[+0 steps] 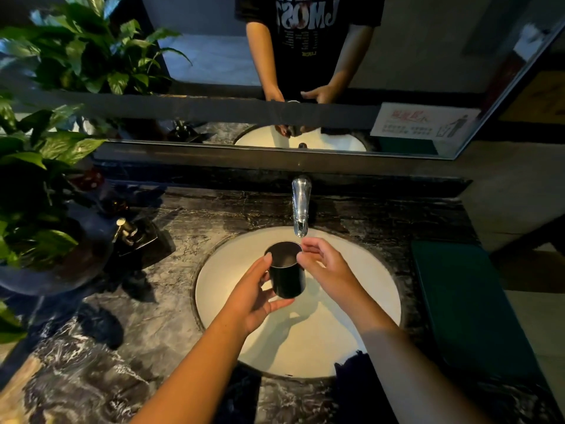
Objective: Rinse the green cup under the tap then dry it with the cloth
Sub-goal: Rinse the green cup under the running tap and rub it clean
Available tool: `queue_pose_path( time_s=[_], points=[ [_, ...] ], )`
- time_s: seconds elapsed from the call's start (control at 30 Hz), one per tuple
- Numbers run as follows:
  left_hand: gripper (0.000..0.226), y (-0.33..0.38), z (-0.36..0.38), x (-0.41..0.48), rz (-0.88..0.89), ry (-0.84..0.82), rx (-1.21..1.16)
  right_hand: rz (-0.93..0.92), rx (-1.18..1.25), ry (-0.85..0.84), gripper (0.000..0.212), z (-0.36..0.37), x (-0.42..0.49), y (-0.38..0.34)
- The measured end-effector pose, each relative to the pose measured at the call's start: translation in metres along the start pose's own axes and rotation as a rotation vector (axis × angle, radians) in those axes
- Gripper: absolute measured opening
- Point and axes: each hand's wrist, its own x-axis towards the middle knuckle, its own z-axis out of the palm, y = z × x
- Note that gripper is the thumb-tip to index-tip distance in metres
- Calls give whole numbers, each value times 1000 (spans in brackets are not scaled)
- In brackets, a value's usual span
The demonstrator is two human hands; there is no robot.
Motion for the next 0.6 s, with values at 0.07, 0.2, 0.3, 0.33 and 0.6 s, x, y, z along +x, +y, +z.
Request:
queue_pose_path(
  time_s=[0.07, 0.2, 0.3, 0.33, 0.6],
  points=[
    [30, -2, 3, -10, 31, -27, 28, -24, -20, -47, 51, 0, -15, 0],
    [32, -5, 11, -28, 80, -75, 78, -32, 9, -71, 72, -1, -34, 6],
    [39, -8, 15, -39, 85, -93, 129, -42, 24, -62, 72, -2, -45, 9],
    [40, -10, 16, -42, 87, -96, 153, -52, 20, -59, 68, -2, -48, 9],
    [38, -14, 22, -55, 136, -169, 384, -71, 22, -9, 53, -13, -67, 9]
  ],
)
